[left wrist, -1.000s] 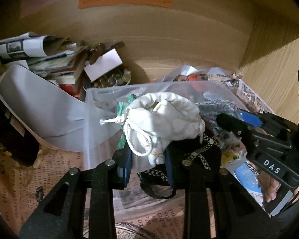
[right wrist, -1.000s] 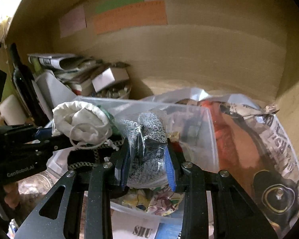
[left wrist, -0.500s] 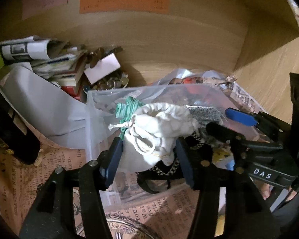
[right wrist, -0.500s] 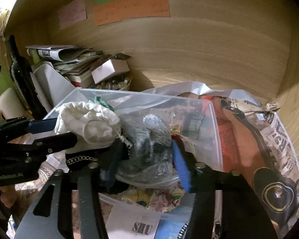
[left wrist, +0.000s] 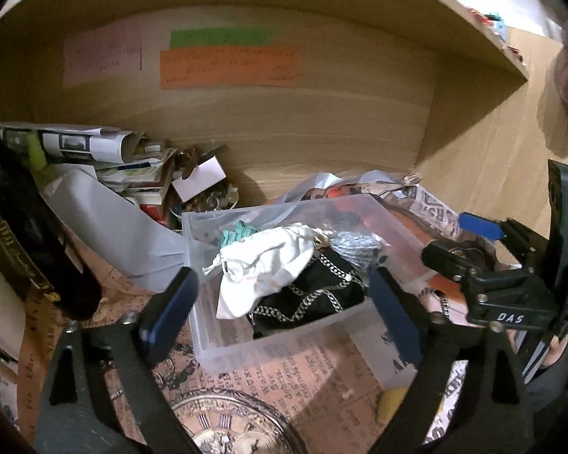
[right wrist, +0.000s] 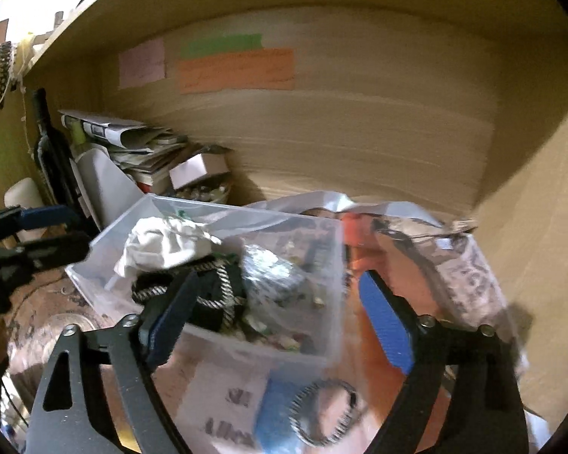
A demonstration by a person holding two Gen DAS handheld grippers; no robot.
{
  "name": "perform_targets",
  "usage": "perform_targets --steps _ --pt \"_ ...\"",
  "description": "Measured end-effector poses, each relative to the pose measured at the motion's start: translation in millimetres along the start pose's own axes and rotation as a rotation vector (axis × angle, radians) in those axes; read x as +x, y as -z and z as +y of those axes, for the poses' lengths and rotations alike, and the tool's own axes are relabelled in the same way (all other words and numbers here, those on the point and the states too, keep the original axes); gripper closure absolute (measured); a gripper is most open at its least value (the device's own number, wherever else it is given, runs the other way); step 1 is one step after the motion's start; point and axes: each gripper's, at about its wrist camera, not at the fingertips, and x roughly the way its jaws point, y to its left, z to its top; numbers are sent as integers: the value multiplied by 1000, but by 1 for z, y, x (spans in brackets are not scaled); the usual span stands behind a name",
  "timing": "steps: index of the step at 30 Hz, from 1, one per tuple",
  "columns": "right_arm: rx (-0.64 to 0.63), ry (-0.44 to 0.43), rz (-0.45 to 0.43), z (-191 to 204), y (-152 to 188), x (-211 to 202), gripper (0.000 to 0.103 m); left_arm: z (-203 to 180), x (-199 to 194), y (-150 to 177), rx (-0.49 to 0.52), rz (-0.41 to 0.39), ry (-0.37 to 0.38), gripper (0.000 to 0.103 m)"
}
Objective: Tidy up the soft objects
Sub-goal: 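Lower both bags into the clear box and open both tools, then grasp the yellow sponge with the left tool while the right tool grasps the beaded cord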
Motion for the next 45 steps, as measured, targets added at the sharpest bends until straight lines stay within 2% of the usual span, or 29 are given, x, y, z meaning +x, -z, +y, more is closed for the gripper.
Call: perform_targets --steps 3,10,13,16,18,19,20,22,23,24,26,30,35,39,41,45 --pt "30 16 20 -14 11 -5 2 -7 -4 8 21 1 3 3" --pt "39 30 167 -25 49 14 2 -19 8 31 28 81 48 3" --pt "29 20 220 -24 61 21 6 -25 14 41 31 115 60 3" --pt "27 12 271 -23 71 28 18 -32 21 51 37 151 78 3" --pt "33 1 305 -24 76 34 33 -38 26 57 39 176 88 3" --pt "28 10 311 -23 78 35 36 -40 28 59 40 184 91 3" --pt "21 19 308 -23 79 34 38 -42 30 61 40 192 95 3" --pt "15 20 298 -21 79 32 51 -47 34 66 39 211 109 3" --pt "14 19 298 -20 79 31 64 -50 36 68 38 218 117 3" --pt "13 18 294 -20 79 29 72 -52 37 70 37 226 125 3" --pt "16 22 281 -19 80 24 80 -58 39 73 37 237 139 3" --pt "32 30 251 -20 82 13 86 -73 41 82 51 261 170 3" --pt "50 30 195 -21 78 -6 86 -93 47 95 77 301 193 3" --pt "60 23 148 -17 74 -26 86 -101 52 106 91 322 189 3" --pt "58 18 128 -14 73 -35 86 -103 50 109 97 304 178 4" --pt "59 6 101 -11 69 -43 86 -103 47 112 117 288 174 36"
